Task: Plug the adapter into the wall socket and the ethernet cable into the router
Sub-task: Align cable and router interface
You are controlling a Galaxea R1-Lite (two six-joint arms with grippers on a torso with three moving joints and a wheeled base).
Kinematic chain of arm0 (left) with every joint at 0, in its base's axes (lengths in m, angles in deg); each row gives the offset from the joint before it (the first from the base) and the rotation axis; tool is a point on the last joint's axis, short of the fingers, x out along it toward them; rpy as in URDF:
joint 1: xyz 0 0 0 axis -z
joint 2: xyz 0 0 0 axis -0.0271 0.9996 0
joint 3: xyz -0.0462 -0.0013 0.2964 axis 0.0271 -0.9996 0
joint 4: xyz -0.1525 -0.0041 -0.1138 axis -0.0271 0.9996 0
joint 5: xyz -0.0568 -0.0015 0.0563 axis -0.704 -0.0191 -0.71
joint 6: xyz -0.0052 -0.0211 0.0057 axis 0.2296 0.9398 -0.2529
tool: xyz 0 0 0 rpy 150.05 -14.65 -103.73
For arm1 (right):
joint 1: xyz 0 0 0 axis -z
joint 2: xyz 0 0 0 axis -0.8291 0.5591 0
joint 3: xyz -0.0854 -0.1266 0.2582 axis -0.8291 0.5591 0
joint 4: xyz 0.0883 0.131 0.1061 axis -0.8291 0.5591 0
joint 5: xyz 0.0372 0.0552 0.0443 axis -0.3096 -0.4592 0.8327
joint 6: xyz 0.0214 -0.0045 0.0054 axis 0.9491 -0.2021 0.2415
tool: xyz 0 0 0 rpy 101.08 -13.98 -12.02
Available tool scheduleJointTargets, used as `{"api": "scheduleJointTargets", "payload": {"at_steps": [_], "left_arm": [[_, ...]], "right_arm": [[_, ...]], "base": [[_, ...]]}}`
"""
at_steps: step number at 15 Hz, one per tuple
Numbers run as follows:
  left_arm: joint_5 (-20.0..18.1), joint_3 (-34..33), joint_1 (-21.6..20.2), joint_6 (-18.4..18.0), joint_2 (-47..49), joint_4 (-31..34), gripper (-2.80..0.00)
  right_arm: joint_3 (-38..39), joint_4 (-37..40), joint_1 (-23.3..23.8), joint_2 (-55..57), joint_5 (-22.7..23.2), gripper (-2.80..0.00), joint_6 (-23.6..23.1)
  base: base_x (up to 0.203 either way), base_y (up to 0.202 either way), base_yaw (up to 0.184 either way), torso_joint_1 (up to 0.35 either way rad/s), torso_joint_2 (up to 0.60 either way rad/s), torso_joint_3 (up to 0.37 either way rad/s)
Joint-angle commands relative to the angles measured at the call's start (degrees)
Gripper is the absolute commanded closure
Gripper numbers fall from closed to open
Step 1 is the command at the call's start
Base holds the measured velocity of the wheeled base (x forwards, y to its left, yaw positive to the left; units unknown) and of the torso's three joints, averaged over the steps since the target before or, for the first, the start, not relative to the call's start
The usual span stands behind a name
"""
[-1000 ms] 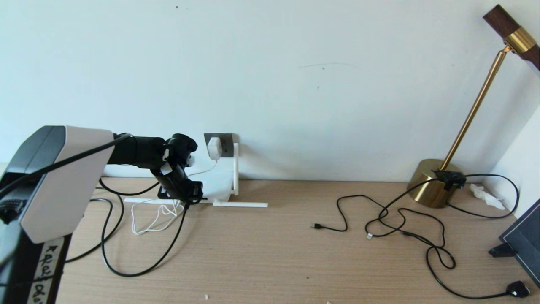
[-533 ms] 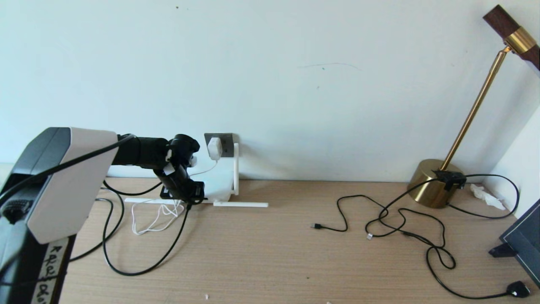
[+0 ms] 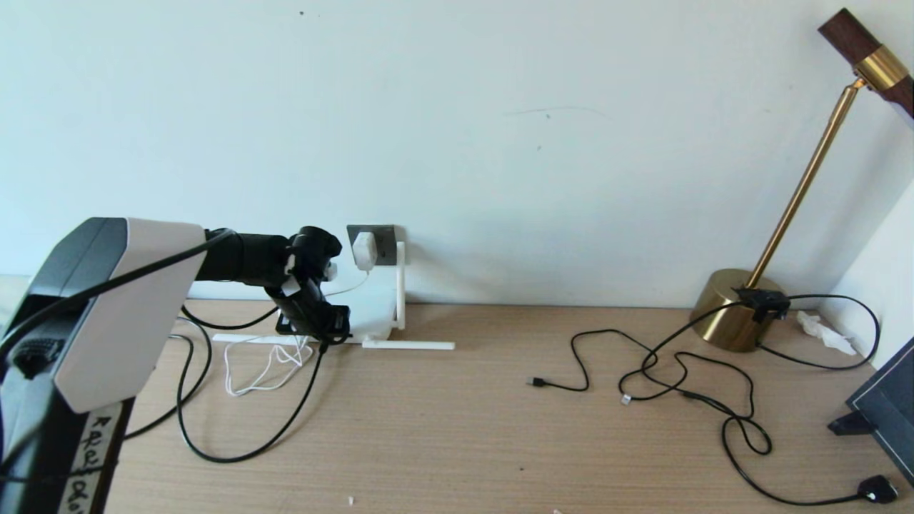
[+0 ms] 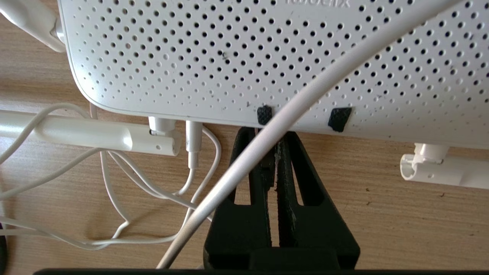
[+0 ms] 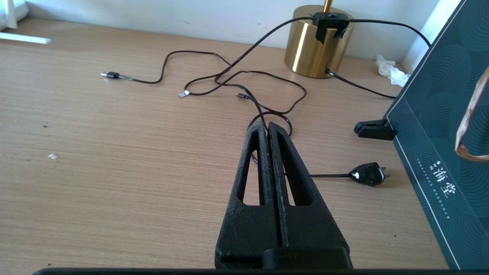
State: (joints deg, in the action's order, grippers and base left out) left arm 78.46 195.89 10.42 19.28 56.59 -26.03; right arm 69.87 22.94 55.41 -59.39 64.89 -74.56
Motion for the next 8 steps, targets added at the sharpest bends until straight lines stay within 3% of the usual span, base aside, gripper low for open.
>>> {"api": "scheduleJointTargets", "payload": {"at_steps": [1,8], "left_arm": [[0.1,0.0,0.0,0.1,0.6,-0.8,0.00],[0.1,0.0,0.0,0.2,0.6,-1.3,0.00]], "right_arm": [[0.0,0.0,0.0,0.0,0.0,0.00,-0.1],[0.0,0.0,0.0,0.0,0.0,0.00,0.0]], "base": [[0.000,0.000,0.000,0.000,0.00,0.000],[0.000,0.000,0.000,0.000,0.00,0.000]]}}
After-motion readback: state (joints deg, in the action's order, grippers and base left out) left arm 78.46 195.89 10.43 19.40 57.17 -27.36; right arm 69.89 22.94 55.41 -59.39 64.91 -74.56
